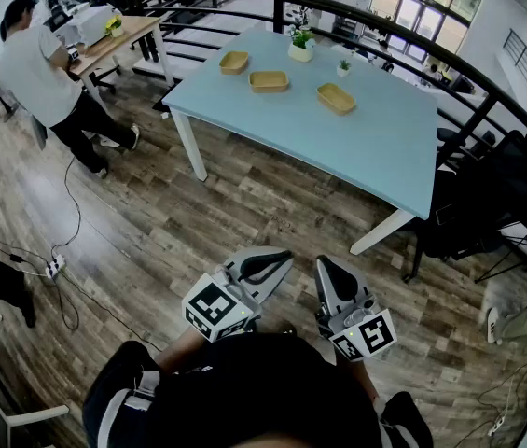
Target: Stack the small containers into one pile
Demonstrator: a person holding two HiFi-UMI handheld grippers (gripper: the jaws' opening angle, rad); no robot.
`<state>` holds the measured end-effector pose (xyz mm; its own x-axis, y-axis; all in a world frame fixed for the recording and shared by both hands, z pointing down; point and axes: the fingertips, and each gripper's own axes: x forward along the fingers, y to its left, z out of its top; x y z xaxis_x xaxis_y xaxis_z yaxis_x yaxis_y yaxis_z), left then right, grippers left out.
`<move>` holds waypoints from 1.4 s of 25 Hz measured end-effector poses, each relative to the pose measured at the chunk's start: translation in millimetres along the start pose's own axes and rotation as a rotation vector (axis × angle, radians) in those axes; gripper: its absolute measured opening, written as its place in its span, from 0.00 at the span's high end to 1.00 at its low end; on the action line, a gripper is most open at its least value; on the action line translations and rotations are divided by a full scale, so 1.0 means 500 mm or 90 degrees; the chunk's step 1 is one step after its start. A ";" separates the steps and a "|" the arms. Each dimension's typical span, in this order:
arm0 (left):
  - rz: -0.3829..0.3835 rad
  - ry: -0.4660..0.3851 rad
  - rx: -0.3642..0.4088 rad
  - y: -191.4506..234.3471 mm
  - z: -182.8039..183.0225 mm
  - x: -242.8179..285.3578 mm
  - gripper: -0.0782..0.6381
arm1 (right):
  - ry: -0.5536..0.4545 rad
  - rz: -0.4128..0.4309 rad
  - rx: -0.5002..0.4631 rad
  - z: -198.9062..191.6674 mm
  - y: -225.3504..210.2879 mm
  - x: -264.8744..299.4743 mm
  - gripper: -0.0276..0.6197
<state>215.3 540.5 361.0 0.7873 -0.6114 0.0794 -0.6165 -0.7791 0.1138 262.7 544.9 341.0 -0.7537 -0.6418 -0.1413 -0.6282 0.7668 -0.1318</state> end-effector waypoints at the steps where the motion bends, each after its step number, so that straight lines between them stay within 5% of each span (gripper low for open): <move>1: 0.002 0.001 0.000 -0.001 0.000 0.001 0.86 | 0.001 0.000 -0.001 0.000 -0.001 -0.002 0.96; 35: -0.016 0.021 0.023 -0.117 -0.015 0.140 0.86 | -0.020 -0.057 0.045 0.006 -0.125 -0.162 0.96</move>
<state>306.6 544.4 367.1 0.8017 -0.5877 0.1091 -0.5964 -0.7986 0.0808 363.7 548.8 357.9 -0.6883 -0.7084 -0.1566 -0.6766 0.7047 -0.2137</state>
